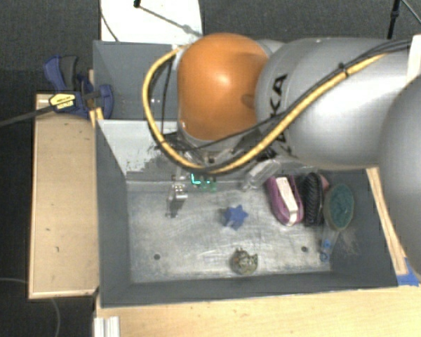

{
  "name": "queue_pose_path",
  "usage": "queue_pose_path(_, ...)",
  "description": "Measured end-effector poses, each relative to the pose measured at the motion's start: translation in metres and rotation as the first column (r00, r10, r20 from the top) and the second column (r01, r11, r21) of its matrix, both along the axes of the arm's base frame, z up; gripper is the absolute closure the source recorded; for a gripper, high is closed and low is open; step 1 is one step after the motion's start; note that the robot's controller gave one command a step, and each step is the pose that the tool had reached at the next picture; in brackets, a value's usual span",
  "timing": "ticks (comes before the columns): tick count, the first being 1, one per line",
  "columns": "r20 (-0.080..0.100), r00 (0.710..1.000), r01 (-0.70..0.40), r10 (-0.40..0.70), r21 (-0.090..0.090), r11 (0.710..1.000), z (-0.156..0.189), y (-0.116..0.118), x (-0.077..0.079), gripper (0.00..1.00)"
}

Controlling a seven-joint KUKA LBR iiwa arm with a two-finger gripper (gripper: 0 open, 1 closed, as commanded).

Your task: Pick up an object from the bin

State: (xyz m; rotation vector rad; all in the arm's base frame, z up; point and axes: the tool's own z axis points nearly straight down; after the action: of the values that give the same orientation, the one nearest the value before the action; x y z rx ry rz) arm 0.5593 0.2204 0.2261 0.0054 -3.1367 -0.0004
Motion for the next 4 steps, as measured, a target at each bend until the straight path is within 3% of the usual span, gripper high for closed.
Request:
queue_pose_path(1, 0.011, 0.954, -0.299, 0.298, 0.002, 0.954, -0.154, -0.137, 0.022, 0.0)
queue_pose_path(2, 0.012, 0.964, -0.265, 0.265, -0.004, 0.964, -0.123, -0.203, 0.036, 0.0)
queue_pose_path(3, 0.005, 1.0, -0.025, 0.025, 0.001, 1.0, -0.126, -0.19, 0.015, 0.0)
queue_pose_path(4, 0.0, 1.0, 0.002, -0.002, -0.002, 1.0, -0.152, -0.178, 0.019, 0.0)
